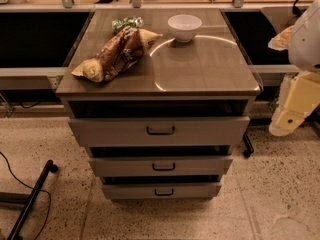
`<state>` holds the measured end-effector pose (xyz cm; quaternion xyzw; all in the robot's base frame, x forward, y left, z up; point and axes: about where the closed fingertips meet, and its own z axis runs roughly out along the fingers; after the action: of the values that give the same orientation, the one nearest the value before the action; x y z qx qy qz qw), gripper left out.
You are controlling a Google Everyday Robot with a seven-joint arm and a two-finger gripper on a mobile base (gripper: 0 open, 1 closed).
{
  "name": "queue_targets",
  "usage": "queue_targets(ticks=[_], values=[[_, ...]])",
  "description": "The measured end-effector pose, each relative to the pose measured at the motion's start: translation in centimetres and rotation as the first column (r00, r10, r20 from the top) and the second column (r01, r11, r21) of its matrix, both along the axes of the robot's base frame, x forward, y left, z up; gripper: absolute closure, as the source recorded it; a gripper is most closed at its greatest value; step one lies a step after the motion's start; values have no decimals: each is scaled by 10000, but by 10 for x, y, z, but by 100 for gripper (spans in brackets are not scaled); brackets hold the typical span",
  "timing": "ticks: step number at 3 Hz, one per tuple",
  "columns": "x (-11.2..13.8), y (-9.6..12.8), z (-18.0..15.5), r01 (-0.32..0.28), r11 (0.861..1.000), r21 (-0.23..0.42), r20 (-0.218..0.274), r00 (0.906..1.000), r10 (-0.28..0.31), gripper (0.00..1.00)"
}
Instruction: Open top drawer
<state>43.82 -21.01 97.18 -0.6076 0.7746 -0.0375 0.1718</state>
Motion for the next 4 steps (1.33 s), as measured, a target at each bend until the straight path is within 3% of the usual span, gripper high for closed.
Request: queue_targets(ticks=[2, 3, 4], values=[[6, 53, -55, -1185, 9877, 1016, 91, 9930, 1182, 0], [9, 91, -101, -1822, 9652, 1877, -387, 9805, 1926, 0], [9, 91, -101, -1822, 9652, 1877, -387, 9805, 1926, 0]])
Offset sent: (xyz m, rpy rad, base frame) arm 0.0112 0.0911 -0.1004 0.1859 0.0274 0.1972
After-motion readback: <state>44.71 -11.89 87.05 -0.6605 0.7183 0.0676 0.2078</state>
